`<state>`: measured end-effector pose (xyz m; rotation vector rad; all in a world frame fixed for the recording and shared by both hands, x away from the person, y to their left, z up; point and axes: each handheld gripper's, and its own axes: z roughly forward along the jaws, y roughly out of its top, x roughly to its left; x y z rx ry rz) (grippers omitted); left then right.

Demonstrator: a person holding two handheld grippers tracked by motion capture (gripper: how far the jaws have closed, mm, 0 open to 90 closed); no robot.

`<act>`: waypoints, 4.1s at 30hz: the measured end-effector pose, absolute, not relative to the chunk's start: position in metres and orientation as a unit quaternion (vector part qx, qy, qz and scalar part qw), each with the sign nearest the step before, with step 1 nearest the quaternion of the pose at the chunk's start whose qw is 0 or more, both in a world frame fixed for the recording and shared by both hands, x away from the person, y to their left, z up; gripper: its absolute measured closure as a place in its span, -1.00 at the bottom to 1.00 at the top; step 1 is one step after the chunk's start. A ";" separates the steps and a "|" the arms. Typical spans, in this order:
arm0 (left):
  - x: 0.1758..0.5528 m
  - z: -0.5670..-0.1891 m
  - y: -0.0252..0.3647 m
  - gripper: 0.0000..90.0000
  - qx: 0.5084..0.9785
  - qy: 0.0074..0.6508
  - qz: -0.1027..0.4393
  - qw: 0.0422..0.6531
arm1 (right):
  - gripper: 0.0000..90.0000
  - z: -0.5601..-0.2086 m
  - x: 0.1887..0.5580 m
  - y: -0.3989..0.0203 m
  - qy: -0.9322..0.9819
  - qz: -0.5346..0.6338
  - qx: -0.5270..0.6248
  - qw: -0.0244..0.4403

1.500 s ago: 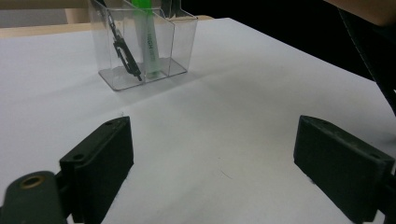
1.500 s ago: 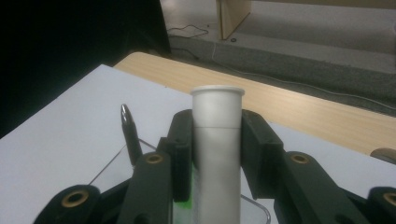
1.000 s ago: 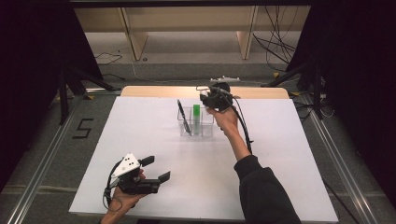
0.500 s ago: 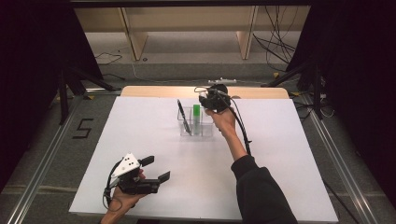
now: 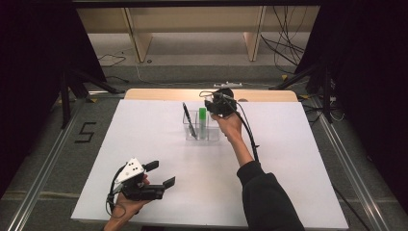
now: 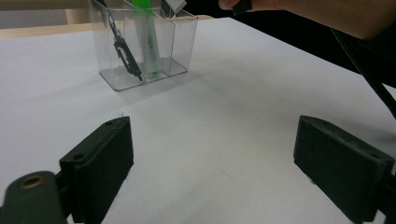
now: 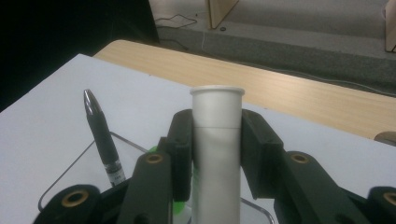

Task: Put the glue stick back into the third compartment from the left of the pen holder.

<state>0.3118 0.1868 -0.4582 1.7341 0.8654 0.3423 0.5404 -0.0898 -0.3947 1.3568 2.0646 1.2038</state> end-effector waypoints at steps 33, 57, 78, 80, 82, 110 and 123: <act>0.312 -0.458 0.187 -0.74 0.735 0.366 0.145 0.552 | -0.03 -0.396 0.534 -0.098 0.724 0.444 0.494 0.185; 0.312 -0.459 0.187 -0.74 0.735 0.367 0.143 0.552 | -0.28 -0.377 0.496 -0.116 0.740 0.478 0.446 0.159; 0.313 -0.460 0.187 -0.74 0.734 0.370 0.138 0.553 | -0.32 -0.387 0.436 -0.134 0.754 0.506 0.394 0.139; 0.313 -0.460 0.187 -0.74 0.734 0.370 0.138 0.552 | -0.32 -0.390 0.432 -0.136 0.754 0.508 0.394 0.137; 0.313 -0.460 0.187 -0.74 0.734 0.370 0.138 0.552 | -0.33 -0.394 0.429 -0.138 0.754 0.508 0.393 0.137; 0.314 -0.461 0.187 -0.74 0.735 0.373 0.130 0.551 | -0.39 -0.413 0.384 -0.155 0.756 0.529 0.368 0.118; 0.313 -0.460 0.185 -0.74 0.737 0.368 0.126 0.552 | -0.46 -0.417 0.369 -0.163 0.759 0.529 0.357 0.130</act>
